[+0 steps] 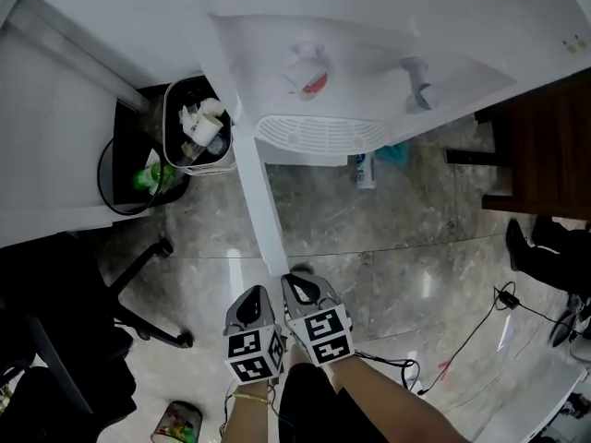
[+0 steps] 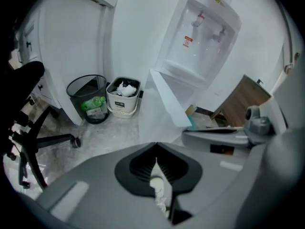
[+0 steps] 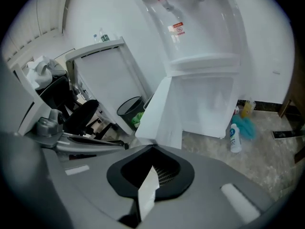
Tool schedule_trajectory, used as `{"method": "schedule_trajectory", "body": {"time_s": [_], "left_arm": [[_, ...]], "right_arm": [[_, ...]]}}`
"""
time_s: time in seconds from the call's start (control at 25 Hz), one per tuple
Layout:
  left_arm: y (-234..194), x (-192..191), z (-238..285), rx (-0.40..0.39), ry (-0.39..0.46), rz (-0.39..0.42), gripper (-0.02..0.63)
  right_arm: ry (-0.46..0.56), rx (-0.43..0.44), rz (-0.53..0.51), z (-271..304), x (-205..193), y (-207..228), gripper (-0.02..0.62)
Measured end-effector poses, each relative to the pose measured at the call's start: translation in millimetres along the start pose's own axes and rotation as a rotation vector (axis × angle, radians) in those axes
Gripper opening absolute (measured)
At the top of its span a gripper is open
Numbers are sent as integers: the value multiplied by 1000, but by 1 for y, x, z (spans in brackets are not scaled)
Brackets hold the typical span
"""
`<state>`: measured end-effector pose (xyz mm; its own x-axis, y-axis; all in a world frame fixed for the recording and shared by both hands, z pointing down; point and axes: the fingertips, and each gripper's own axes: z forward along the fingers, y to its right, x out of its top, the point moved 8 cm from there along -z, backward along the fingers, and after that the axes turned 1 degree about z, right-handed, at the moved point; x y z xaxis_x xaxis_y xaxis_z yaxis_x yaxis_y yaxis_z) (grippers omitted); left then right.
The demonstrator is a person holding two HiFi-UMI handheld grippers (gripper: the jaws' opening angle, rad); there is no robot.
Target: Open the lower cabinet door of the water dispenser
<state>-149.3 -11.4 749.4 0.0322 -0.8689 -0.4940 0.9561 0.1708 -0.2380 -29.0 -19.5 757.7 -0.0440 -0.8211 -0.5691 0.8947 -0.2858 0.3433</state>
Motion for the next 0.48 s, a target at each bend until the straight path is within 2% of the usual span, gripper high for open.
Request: {"method": "schedule_trajectory", "body": {"time_s": [0.28,0.48], "left_arm": [[2,2,-1,-8,5,-8,6],[24,3,-11,-38,-16,22,6]], "right_arm": [[-14,20,-38,-2,5,0,-8],[-44,-27,-23,-29,1,9,-8]]}}
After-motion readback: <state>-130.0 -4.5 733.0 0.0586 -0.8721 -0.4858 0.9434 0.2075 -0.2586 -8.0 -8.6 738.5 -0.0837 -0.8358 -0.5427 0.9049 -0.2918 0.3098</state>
